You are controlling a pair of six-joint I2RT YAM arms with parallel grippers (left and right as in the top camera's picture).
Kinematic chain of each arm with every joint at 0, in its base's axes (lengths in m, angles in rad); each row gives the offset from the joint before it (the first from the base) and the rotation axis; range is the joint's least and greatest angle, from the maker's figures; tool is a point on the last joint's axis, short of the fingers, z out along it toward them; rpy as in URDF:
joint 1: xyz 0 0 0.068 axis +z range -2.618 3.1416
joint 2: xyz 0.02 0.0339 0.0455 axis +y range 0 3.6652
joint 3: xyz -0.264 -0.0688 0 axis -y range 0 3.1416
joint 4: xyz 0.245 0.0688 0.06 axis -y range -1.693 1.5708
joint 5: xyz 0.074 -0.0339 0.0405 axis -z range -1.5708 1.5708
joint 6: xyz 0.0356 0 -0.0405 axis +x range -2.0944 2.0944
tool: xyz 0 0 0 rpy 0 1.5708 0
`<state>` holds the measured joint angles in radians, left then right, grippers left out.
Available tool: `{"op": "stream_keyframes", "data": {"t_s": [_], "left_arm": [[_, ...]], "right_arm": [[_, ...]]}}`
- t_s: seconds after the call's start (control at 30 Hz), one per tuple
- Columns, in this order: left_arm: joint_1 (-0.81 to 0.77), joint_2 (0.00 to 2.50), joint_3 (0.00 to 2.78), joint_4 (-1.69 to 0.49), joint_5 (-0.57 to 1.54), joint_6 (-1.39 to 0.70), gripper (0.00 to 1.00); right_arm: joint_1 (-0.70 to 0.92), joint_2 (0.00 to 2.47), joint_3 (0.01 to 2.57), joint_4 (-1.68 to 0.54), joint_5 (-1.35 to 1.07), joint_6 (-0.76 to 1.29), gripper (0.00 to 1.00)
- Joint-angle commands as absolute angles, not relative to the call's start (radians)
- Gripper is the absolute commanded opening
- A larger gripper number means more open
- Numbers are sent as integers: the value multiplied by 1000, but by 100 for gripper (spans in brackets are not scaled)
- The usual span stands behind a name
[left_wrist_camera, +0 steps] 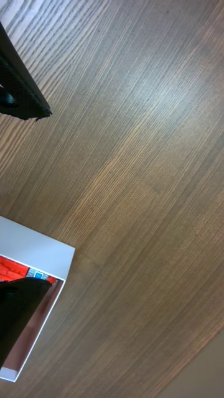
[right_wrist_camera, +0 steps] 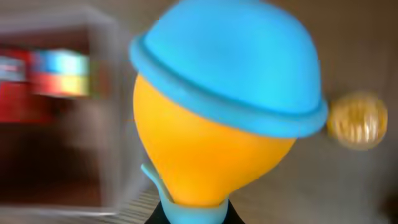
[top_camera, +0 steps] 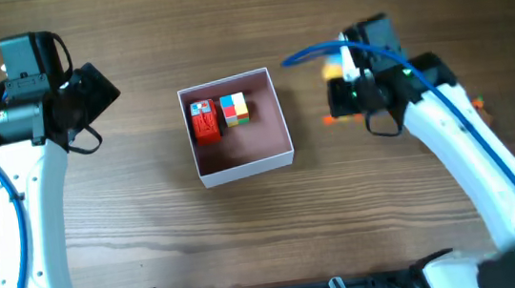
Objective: Pack container
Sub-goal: 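Carry the duck into the box and release it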
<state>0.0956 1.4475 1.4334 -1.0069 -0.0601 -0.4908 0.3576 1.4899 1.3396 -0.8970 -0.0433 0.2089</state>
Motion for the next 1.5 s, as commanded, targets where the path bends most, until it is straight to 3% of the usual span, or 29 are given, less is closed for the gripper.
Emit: {"op": "stream_keyframes", "data": {"t_s": [0.0,0.17,0.43,0.77,0.87,0.9,0.97,1.03,1.07,1.47], "left_arm": [[101,1453,1426,-1008,-49,-475,82],[101,1453,1426,-1007,-49,-476,82],[100,1453,1426,-1008,-49,-475,82],[101,1453,1426,-1013,-49,-475,82],[101,1453,1426,-1015,-49,-475,82],[101,1453,1426,-1015,-49,-475,82],[101,1453,1426,-1015,-49,-475,82],[101,1453,1426,-1015,-49,-475,82],[101,1453,1426,-1015,-49,-475,82],[101,1456,1426,-1015,-50,-475,82]], "right_arm": [[492,1432,1402,-856,3,192,4],[656,1570,1402,-686,35,235,4],[651,1861,1403,-621,57,291,4],[601,1972,1402,-606,52,310,5],[601,1993,1402,-606,20,306,19],[601,2000,1402,-606,8,307,35],[601,2001,1402,-603,3,307,53],[601,2001,1402,-602,3,307,58],[601,2001,1402,-603,3,307,66],[636,1956,1402,-621,20,261,65]]}}
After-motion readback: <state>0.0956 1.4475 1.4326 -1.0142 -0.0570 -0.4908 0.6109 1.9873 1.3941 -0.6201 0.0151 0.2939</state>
